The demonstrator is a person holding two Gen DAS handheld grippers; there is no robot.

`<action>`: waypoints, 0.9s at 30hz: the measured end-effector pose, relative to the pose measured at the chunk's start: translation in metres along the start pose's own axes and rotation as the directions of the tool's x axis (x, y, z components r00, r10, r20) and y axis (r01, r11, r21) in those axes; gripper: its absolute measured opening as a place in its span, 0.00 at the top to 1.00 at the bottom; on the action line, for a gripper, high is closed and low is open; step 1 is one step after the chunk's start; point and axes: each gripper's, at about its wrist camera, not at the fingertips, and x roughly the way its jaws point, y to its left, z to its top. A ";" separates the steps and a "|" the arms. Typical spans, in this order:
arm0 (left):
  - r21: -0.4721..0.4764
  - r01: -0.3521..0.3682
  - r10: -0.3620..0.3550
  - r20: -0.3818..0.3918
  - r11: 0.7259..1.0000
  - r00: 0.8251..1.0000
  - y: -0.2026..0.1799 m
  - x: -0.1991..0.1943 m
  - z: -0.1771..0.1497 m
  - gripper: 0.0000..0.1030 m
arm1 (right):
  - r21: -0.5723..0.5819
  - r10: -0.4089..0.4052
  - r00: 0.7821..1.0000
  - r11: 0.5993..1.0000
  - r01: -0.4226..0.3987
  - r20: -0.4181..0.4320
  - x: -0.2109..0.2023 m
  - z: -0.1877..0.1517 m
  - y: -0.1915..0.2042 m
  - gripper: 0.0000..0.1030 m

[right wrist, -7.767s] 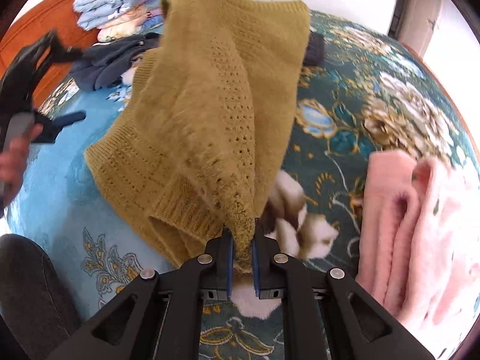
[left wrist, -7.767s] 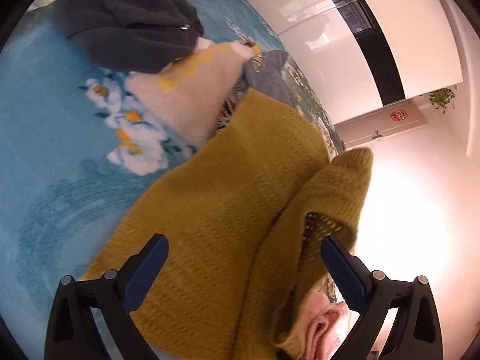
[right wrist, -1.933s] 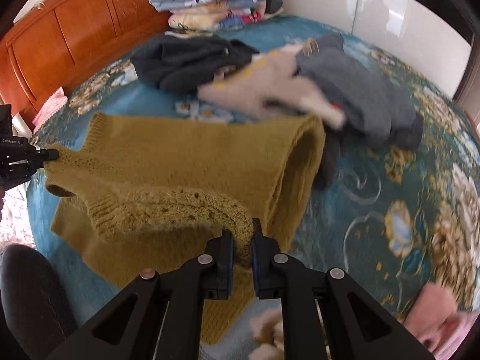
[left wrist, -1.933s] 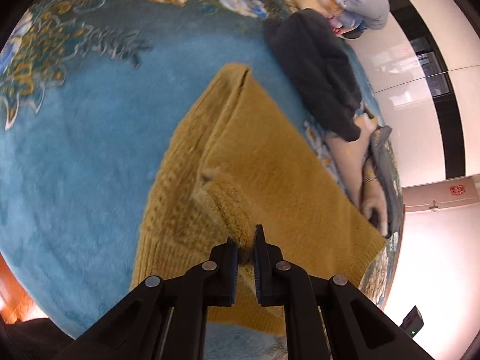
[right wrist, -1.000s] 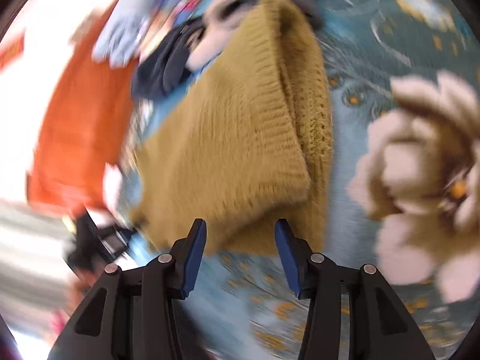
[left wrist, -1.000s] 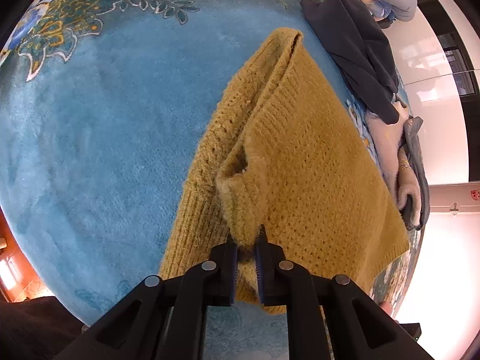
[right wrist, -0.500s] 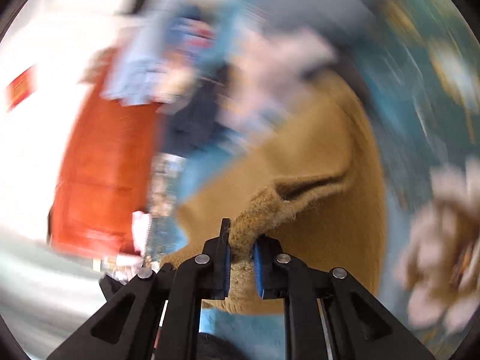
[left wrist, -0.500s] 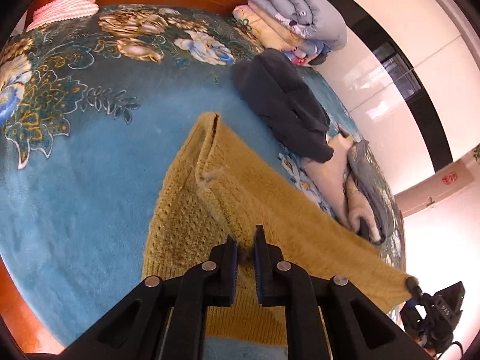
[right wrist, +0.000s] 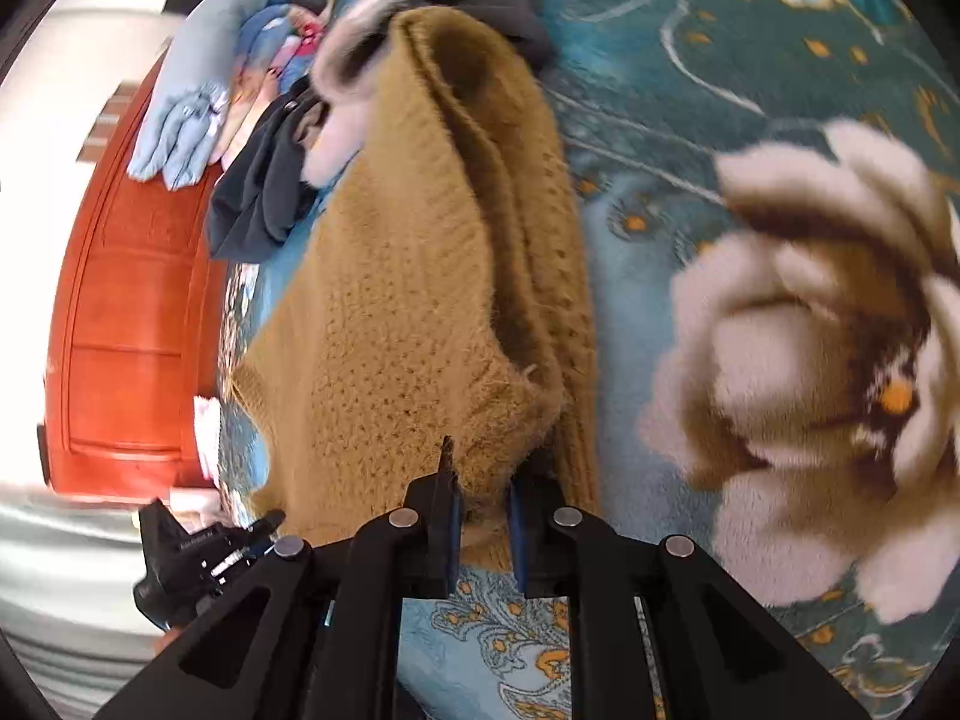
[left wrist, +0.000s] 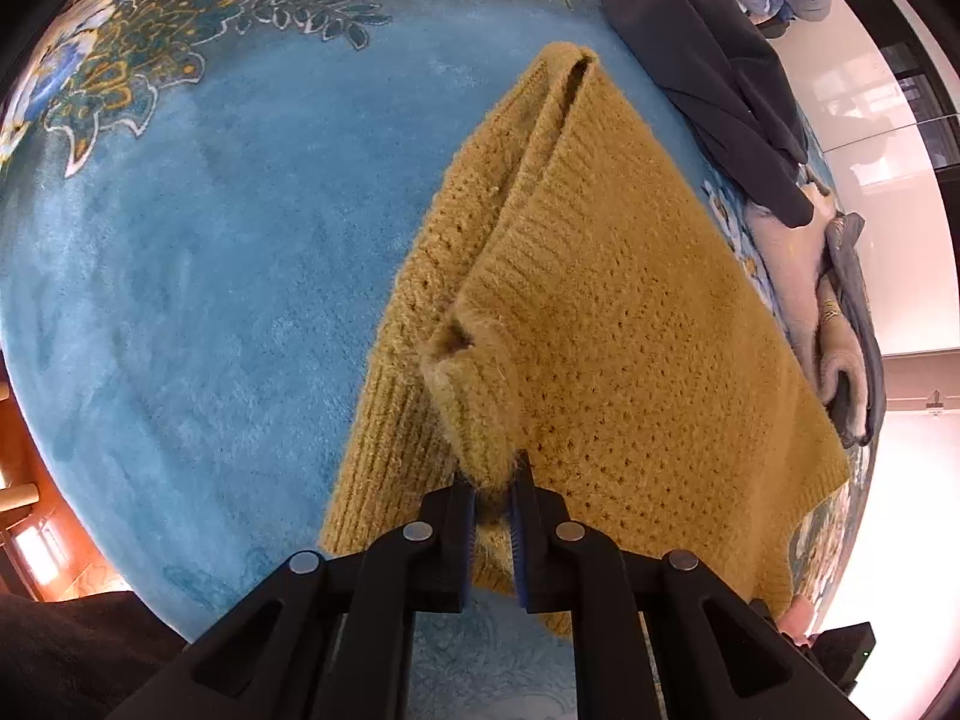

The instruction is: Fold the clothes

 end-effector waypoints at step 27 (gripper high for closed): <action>-0.084 0.126 -0.131 -0.064 0.989 0.989 0.045 0.017 0.060 0.37 | 0.082 0.093 0.991 0.991 -0.102 0.100 0.011 0.012 -0.030 0.49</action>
